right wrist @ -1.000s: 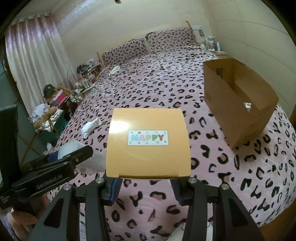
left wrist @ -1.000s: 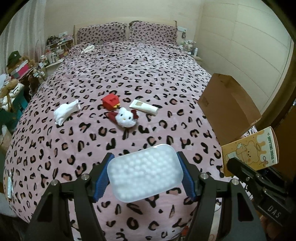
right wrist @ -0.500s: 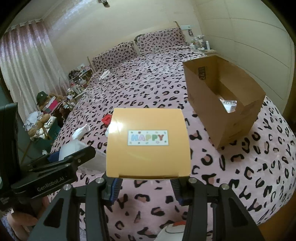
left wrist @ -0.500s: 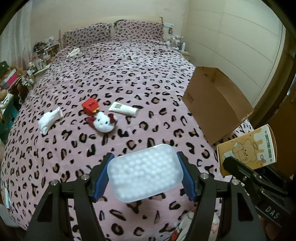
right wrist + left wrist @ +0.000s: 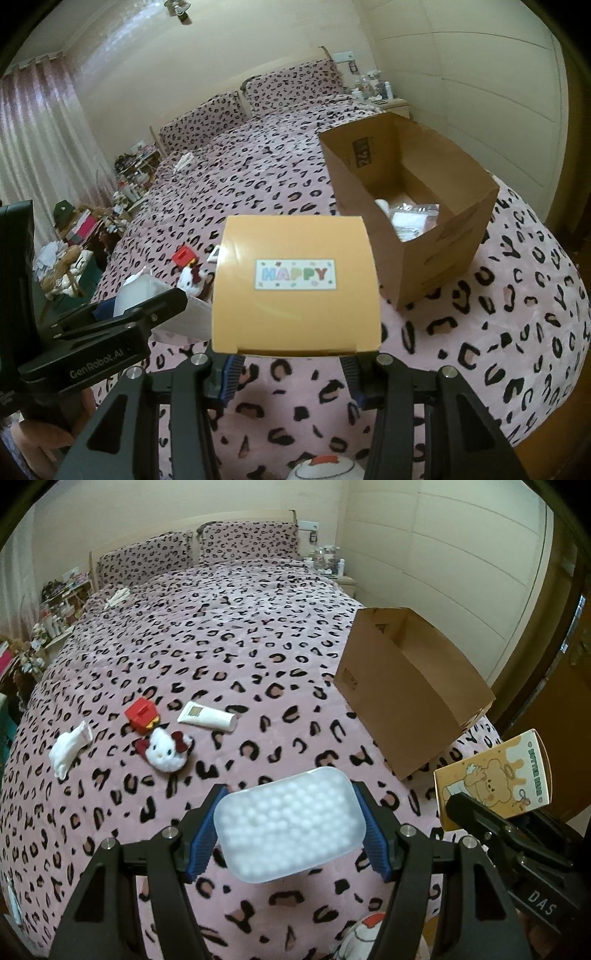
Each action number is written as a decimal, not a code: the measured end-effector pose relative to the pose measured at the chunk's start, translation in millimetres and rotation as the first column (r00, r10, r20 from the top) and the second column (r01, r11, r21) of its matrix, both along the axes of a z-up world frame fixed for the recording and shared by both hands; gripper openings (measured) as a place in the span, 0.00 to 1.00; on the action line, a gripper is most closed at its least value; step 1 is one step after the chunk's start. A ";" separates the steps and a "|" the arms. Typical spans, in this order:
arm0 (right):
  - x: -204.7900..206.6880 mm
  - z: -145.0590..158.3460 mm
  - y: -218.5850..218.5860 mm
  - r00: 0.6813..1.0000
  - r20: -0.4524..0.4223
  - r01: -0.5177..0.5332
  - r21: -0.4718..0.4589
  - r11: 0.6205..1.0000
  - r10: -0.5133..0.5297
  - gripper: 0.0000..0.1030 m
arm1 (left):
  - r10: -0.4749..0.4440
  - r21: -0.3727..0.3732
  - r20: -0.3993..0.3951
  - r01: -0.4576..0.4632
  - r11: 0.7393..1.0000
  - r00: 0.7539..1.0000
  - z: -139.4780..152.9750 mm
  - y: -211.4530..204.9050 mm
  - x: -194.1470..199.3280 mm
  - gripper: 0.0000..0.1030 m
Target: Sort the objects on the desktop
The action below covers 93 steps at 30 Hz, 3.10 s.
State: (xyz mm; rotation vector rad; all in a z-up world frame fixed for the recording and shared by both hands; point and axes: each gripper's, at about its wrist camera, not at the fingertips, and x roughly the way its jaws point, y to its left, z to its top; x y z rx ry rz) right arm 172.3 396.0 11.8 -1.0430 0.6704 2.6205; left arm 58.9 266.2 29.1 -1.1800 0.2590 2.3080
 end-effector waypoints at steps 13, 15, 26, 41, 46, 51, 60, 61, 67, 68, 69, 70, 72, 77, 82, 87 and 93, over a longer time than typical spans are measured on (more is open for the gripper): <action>-18.3 -2.1 29.0 0.999 0.014 0.039 0.021 0.999 -0.039 0.45 | -0.060 0.002 -0.008 0.060 0.998 0.998 -2.0 39.9 -24.7 0.66; -19.9 -1.4 32.4 0.999 0.013 0.046 0.027 0.999 -0.046 0.45 | -0.066 0.001 -0.010 0.066 0.998 0.998 -2.5 44.8 -28.3 0.66; -21.3 -2.3 50.0 0.997 0.043 0.067 0.047 0.997 -0.069 0.45 | -0.101 -0.009 -0.005 0.101 0.995 0.995 -9.0 66.5 -39.5 0.66; 4.2 12.8 79.9 0.992 0.005 0.127 0.049 0.991 -0.127 0.45 | -0.190 0.016 0.008 0.190 0.982 0.982 -1.6 111.8 -33.8 0.66; 3.7 20.1 99.0 0.989 -0.012 0.149 0.048 0.988 -0.148 0.45 | -0.221 0.037 0.026 0.220 0.975 0.975 6.5 132.2 -37.6 0.66; -4.9 25.2 117.3 0.987 -0.019 0.159 0.048 0.986 -0.159 0.45 | -0.246 0.054 0.037 0.244 0.968 0.969 16.8 156.0 -48.0 0.66; -23.7 26.7 143.0 0.986 -0.020 0.164 0.048 0.985 -0.163 0.45 | -0.272 0.068 0.032 0.270 0.960 0.962 35.2 194.4 -70.8 0.66; -25.7 26.4 145.4 0.987 -0.019 0.163 0.049 0.985 -0.162 0.45 | -0.275 0.069 0.033 0.272 0.960 0.961 36.0 198.1 -72.8 0.66; -34.4 23.2 159.1 0.985 -0.006 0.170 0.058 0.984 -0.170 0.45 | -0.305 0.076 0.040 0.302 0.950 0.951 37.5 227.5 -84.4 0.66; -36.0 22.2 161.9 0.985 -0.003 0.170 0.058 0.984 -0.170 0.45 | -0.310 0.076 0.042 0.307 0.949 0.950 37.1 231.7 -86.8 0.66; -37.6 21.3 163.9 0.985 0.000 0.171 0.059 0.984 -0.171 0.45 | -0.316 0.075 0.041 0.312 0.947 0.948 36.9 236.0 -88.5 0.66; -39.5 20.3 166.0 0.985 0.004 0.171 0.062 0.983 -0.171 0.45 | -0.320 0.075 0.039 0.317 0.946 0.947 36.7 239.9 -90.0 0.66; -43.5 17.3 169.9 0.985 0.010 0.170 0.067 0.983 -0.171 0.45 | -0.327 0.069 0.031 0.324 0.943 0.945 36.3 248.7 -94.5 0.66; -56.5 9.8 179.1 0.986 0.019 0.164 0.056 0.985 -0.165 0.45 | -0.340 0.086 0.038 0.336 0.938 0.940 34.0 264.3 -109.6 0.66; -70.2 7.4 182.3 0.988 0.026 0.152 0.058 0.987 -0.154 0.45 | -0.347 0.106 0.055 0.340 0.934 0.936 30.5 274.9 -122.0 0.66; -88.0 -4.9 181.7 0.991 0.059 0.119 0.058 0.991 -0.122 0.45 | -0.338 0.086 0.062 0.332 0.939 0.939 15.3 280.6 -132.0 0.66; -99.9 -25.1 173.4 0.990 0.110 0.078 0.059 0.995 -0.084 0.45 | -0.324 0.058 0.084 0.320 0.946 0.942 -8.8 275.8 -139.1 0.66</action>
